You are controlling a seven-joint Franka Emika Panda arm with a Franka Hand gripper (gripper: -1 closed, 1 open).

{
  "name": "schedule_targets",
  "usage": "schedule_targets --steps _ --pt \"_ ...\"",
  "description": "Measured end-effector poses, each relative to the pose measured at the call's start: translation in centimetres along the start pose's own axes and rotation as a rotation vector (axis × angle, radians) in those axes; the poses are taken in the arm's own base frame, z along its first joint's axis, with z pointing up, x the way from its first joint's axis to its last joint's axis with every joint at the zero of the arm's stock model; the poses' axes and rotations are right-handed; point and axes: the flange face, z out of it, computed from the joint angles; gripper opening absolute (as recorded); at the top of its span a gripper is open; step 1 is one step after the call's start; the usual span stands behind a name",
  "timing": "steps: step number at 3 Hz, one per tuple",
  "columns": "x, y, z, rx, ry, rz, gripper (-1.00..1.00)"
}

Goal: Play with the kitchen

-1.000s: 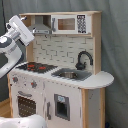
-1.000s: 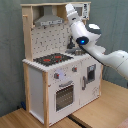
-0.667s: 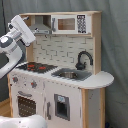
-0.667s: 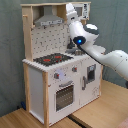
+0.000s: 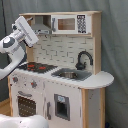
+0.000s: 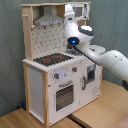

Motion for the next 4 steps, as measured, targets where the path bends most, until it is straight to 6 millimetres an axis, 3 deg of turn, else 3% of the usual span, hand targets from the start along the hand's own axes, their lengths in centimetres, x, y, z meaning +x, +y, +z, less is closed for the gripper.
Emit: schedule_targets --steps 2,3,4 --pt "-0.1 -2.5 2.4 -0.022 -0.053 0.139 1.00" --pt "-0.2 -2.7 2.8 -0.021 -0.059 0.157 -1.00" --pt "-1.3 -3.6 4.6 0.003 -0.110 0.260 -1.00"
